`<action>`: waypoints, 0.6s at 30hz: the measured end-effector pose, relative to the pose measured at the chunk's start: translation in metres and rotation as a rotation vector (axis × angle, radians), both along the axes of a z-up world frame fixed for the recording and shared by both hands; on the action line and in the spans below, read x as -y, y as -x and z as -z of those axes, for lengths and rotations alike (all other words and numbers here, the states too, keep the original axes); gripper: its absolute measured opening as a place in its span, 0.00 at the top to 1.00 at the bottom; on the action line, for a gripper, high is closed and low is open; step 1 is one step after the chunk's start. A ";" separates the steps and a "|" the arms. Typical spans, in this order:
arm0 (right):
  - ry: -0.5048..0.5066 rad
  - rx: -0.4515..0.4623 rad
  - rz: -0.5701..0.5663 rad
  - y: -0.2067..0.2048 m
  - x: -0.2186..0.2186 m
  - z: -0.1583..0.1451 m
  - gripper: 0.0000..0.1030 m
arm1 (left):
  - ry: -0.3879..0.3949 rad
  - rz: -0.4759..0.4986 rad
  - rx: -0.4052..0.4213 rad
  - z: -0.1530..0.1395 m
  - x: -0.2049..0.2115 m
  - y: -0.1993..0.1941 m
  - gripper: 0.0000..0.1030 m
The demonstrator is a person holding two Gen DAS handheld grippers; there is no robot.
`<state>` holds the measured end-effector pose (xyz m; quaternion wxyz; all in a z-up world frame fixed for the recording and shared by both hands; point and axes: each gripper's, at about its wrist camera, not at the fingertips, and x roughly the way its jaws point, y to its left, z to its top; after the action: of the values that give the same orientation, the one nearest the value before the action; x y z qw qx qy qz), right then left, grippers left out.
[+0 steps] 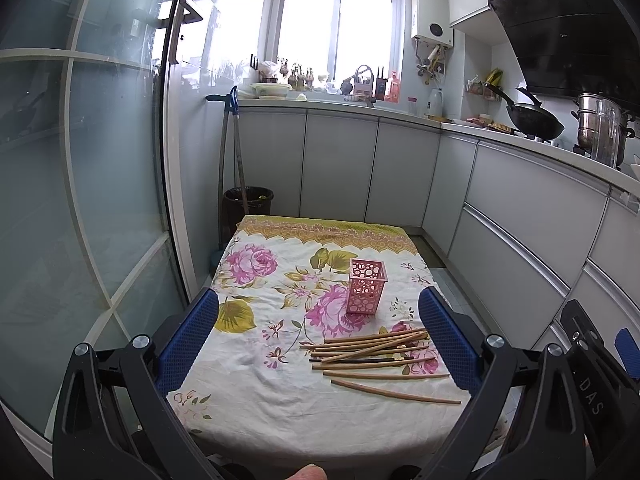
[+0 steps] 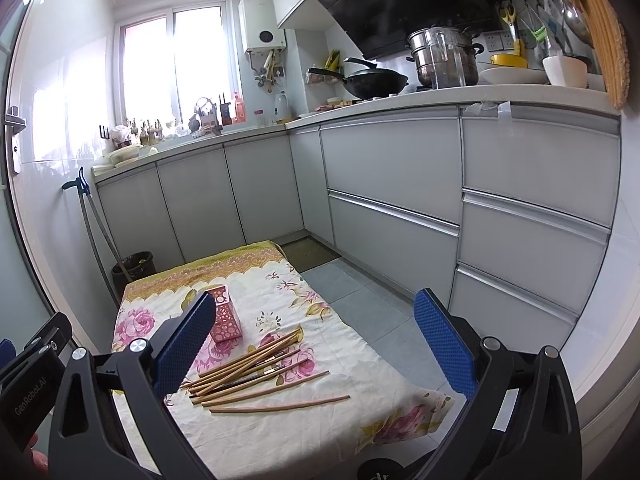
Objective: Organize utensils
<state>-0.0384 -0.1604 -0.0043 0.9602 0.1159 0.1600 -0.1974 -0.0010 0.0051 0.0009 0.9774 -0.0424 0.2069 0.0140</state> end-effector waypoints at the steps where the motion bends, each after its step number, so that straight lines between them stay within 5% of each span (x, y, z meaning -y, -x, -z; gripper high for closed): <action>1: -0.001 -0.001 -0.001 0.000 0.000 0.001 0.06 | -0.002 0.002 0.000 0.000 0.000 0.000 0.07; 18: -0.022 -0.036 -0.002 -0.015 0.004 0.014 0.06 | -0.014 0.007 -0.039 0.016 0.002 -0.016 0.07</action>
<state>-0.0232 -0.1644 -0.0186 0.9560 0.1226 0.1797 -0.1970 0.0152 0.0029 -0.0151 0.9734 -0.0347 0.2261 0.0130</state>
